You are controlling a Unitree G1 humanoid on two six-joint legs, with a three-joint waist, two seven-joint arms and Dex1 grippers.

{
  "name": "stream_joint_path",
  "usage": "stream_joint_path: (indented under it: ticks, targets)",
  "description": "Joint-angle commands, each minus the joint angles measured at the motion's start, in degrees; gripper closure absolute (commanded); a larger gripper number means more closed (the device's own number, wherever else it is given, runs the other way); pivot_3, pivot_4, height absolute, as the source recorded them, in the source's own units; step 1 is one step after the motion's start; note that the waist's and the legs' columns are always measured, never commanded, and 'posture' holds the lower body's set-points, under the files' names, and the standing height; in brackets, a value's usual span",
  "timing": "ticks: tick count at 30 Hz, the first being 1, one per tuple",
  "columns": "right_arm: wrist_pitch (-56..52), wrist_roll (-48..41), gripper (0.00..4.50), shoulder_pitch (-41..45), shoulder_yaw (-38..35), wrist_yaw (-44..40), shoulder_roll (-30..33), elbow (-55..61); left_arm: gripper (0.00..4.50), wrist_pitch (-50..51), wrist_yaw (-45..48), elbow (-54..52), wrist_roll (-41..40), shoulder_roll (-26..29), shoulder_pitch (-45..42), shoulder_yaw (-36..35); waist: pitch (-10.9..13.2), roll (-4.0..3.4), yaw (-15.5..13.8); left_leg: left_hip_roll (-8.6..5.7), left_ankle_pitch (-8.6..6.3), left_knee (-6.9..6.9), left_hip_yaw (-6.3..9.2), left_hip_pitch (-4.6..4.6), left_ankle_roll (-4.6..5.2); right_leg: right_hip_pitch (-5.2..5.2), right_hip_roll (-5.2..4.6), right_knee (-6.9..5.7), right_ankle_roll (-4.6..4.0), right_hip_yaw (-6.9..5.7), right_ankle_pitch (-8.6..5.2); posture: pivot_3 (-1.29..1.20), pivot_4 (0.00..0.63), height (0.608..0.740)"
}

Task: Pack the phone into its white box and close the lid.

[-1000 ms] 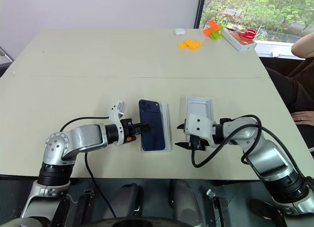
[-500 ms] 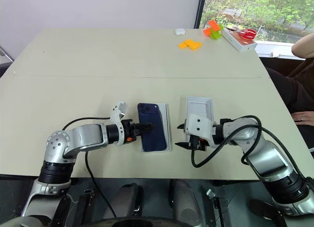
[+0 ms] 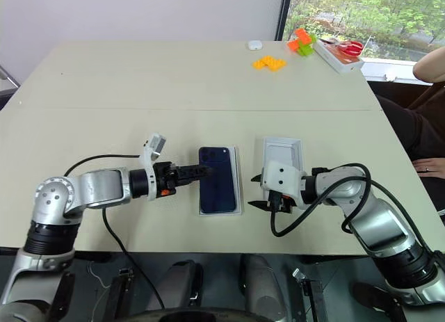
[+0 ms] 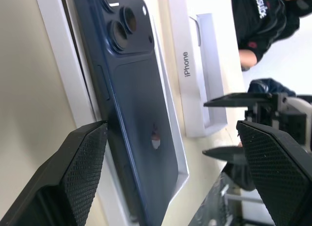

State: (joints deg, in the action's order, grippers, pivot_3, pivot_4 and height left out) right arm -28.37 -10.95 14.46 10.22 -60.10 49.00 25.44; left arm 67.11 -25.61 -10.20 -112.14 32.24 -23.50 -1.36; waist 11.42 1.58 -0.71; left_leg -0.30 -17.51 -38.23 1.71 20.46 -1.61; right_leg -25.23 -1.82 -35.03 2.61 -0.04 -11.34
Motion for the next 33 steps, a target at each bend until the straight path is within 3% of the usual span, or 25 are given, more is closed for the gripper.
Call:
stream_joint_path:
  ticks: [1,7,11,16,22,33]
  targets:
    - [0.85,-0.47,1.62,1.34,-0.76,0.01,-0.05,0.28,0.1,0.43,5.01,-2.77,-0.86,3.03,-2.02,-1.53,0.0,0.0,0.0,0.0,0.0,0.0,0.0,0.01,0.0,0.0,0.0,0.0,0.0,0.0,0.0,0.0,0.15,0.732]
    - [1.29,-0.28,1.62,2.09,-0.39,0.02,-0.45,-0.4,0.1,-0.93,7.21,-0.87,-0.86,8.04,-1.48,-4.57,0.0,0.0,0.11,0.02,0.0,0.02,0.0,0.01,0.0,-0.02,0.0,0.02,0.0,0.0,0.0,0.0,0.15,0.732]
    - [0.9,-0.33,1.62,2.94,-0.71,0.93,-1.25,-1.03,0.1,-5.26,5.57,0.84,1.46,14.19,-1.58,-9.69,0.02,0.02,0.19,0.06,0.0,0.01,0.01,0.01,0.0,-0.04,0.04,0.01,0.01,0.0,-0.01,0.0,0.15,0.732]
    - [-0.75,-1.53,1.62,4.27,-1.62,2.38,-2.92,-1.34,0.1,-10.59,15.09,-4.71,22.48,18.31,1.52,-12.17,0.03,-0.01,0.12,0.05,0.0,0.03,-0.1,0.02,0.0,-0.05,0.05,0.02,0.0,-0.01,-0.01,0.0,0.15,0.732]
    - [-1.21,-0.64,1.62,4.83,-1.3,4.16,-3.2,-2.08,0.1,-12.4,25.21,-6.51,35.06,18.72,6.56,-12.17,0.03,0.0,0.0,0.07,-0.01,0.05,-0.16,0.16,0.0,-0.14,-0.01,0.09,-0.01,0.0,-0.01,0.0,0.15,0.732]
    - [-7.98,-1.04,1.62,5.96,-1.94,9.21,-4.16,-0.91,0.1,-20.41,42.47,-16.88,60.65,19.85,18.21,-4.11,0.06,0.0,0.38,0.13,-0.02,0.07,-0.18,0.17,0.02,-0.19,0.03,0.12,0.01,0.0,-0.02,0.0,0.15,0.732]
